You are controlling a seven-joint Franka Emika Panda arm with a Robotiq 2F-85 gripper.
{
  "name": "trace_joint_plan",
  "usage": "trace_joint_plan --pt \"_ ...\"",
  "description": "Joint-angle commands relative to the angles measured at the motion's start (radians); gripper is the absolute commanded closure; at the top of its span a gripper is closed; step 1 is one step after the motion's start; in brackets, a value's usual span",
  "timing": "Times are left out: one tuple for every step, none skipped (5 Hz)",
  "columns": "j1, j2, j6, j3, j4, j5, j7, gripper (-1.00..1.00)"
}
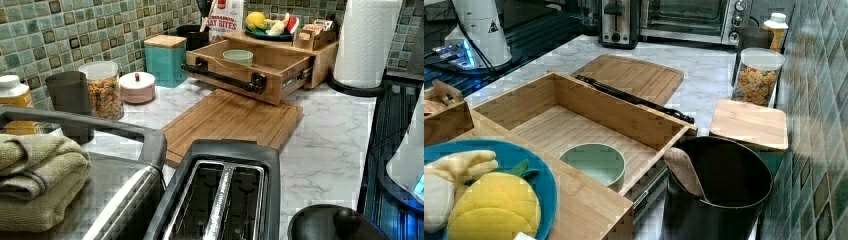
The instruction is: Close the drawer.
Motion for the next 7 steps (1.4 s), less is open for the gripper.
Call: trace_joint_plan --pt "-0.007 0.001 0.0 0.007 0.0 -0.007 0.0 1.0" --pt "-0.001 0.064 -0.003 0.003 0.04 -0.004 -0.044 1.0" --pt "0.009 0.066 0.139 0.011 -0.04 -0.027 -0.131 1.0" --pt "0.021 0.089 0.225 0.029 -0.063 -0.018 -0.158 1.0" --pt "0.055 0.099 0.29 0.044 -0.082 -0.031 -0.103 1.0" --pt "0.053 0.153 0.285 0.059 -0.054 -0.019 -0.104 1.0" --pt "0.062 0.183 0.328 0.052 -0.06 -0.093 -0.157 1.0"
